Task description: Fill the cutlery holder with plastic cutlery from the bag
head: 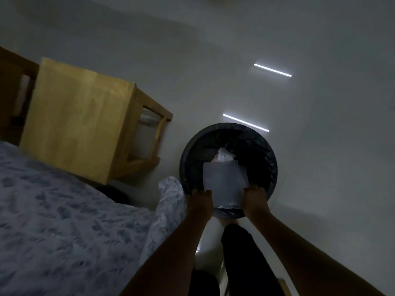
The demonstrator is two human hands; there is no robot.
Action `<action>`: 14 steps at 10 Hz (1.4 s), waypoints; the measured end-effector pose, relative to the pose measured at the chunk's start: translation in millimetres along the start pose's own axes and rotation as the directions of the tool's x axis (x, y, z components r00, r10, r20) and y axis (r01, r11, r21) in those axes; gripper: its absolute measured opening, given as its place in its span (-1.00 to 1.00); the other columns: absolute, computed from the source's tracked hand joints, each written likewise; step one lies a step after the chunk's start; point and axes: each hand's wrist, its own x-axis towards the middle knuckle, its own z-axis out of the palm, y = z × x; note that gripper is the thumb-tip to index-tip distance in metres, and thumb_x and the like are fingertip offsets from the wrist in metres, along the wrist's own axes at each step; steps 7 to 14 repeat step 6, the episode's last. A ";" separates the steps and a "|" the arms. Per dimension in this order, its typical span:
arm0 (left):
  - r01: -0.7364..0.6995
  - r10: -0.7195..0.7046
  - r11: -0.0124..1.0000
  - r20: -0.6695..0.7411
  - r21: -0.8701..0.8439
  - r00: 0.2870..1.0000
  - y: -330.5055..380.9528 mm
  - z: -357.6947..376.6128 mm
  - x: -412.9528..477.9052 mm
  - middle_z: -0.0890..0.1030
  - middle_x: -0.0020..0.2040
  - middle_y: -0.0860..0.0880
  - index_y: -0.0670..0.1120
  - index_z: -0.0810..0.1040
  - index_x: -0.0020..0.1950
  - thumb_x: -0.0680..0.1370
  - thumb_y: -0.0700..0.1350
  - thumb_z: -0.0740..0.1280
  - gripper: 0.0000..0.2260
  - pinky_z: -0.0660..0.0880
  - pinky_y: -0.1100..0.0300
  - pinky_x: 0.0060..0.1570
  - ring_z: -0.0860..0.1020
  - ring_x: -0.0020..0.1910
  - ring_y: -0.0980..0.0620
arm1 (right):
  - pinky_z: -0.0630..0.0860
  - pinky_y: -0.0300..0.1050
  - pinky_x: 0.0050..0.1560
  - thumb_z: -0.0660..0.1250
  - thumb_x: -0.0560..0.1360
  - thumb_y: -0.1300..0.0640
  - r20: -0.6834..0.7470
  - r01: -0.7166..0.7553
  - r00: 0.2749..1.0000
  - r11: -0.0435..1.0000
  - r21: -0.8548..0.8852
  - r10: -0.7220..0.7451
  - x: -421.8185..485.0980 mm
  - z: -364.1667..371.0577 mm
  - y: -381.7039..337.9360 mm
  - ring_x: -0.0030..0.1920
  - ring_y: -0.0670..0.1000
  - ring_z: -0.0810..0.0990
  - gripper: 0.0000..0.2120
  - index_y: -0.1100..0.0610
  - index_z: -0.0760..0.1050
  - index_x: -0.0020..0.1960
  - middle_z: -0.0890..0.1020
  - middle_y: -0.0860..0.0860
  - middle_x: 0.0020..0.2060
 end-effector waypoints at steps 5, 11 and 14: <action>-0.156 0.149 0.988 -0.252 -0.010 0.956 -28.9 1.2 14.8 0.64 -0.20 -0.05 -0.03 0.62 -0.25 0.20 -0.10 0.49 -0.83 0.55 0.09 -0.20 0.62 -0.16 -0.11 | 0.45 0.00 0.20 0.23 0.45 0.22 -0.030 0.246 0.967 0.959 -0.139 -0.252 -4.8 -22.2 -37.7 0.17 0.19 0.49 -0.66 0.17 0.48 0.21 0.55 0.12 0.14; -0.223 0.133 0.954 -0.383 -0.201 0.914 -31.5 -28.6 3.1 0.65 -0.15 -0.10 -0.12 0.64 -0.18 0.40 -0.17 0.40 -0.95 0.52 0.14 -0.10 0.63 -0.12 -0.10 | 0.57 0.00 -0.01 0.36 0.35 0.23 -0.177 0.357 0.912 0.928 -0.105 -0.371 -24.6 -35.7 -55.1 -0.01 0.19 0.60 -0.71 0.18 0.57 0.07 0.64 0.13 -0.04; -0.223 0.133 0.954 -0.383 -0.201 0.914 -31.5 -28.6 3.1 0.65 -0.15 -0.10 -0.12 0.64 -0.18 0.40 -0.17 0.40 -0.95 0.52 0.14 -0.10 0.63 -0.12 -0.10 | 0.57 0.00 -0.01 0.36 0.35 0.23 -0.177 0.357 0.912 0.928 -0.105 -0.371 -24.6 -35.7 -55.1 -0.01 0.19 0.60 -0.71 0.18 0.57 0.07 0.64 0.13 -0.04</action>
